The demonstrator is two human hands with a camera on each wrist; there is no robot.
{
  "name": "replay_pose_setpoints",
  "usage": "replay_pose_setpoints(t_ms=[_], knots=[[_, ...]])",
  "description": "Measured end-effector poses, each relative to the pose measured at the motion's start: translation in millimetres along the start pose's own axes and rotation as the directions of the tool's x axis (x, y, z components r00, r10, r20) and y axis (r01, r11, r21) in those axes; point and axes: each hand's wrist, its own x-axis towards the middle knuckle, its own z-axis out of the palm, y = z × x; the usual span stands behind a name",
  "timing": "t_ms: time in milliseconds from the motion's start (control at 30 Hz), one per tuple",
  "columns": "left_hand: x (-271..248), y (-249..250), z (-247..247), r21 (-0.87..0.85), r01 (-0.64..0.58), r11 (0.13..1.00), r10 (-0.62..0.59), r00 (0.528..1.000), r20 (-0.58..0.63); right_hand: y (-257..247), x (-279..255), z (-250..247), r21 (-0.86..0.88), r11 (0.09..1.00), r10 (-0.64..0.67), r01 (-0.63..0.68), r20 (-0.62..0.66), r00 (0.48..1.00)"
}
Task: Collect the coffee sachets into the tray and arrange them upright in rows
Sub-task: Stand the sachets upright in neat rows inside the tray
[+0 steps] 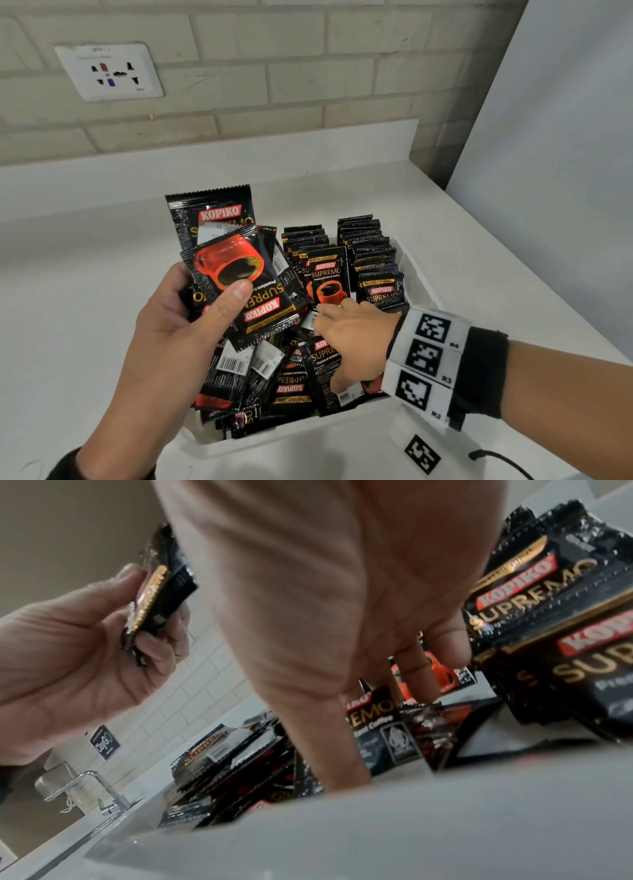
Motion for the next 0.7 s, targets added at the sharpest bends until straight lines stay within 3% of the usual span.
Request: replay_pose_setpoints(t_ms=[233,500,700], knots=[[-0.4,0.2,0.7,0.023,0.007,1.000,-0.006,1.000,-0.024,-2.8,9.4,0.3,0.046,0.999,0.015,-0.015,-0.016,1.000],[0.1,0.8,3.1,0.054,0.017,0.998,-0.015,0.999,-0.046,-2.7,8.7,1.7,0.037,0.999,-0.003,0.001,0.051,0.999],[0.7,0.4,4.9,0.045,0.006,0.999,-0.005,1.000,-0.022,-4.0,5.8,1.2,0.021,1.000,-0.010,0.011,-0.060,0.998]])
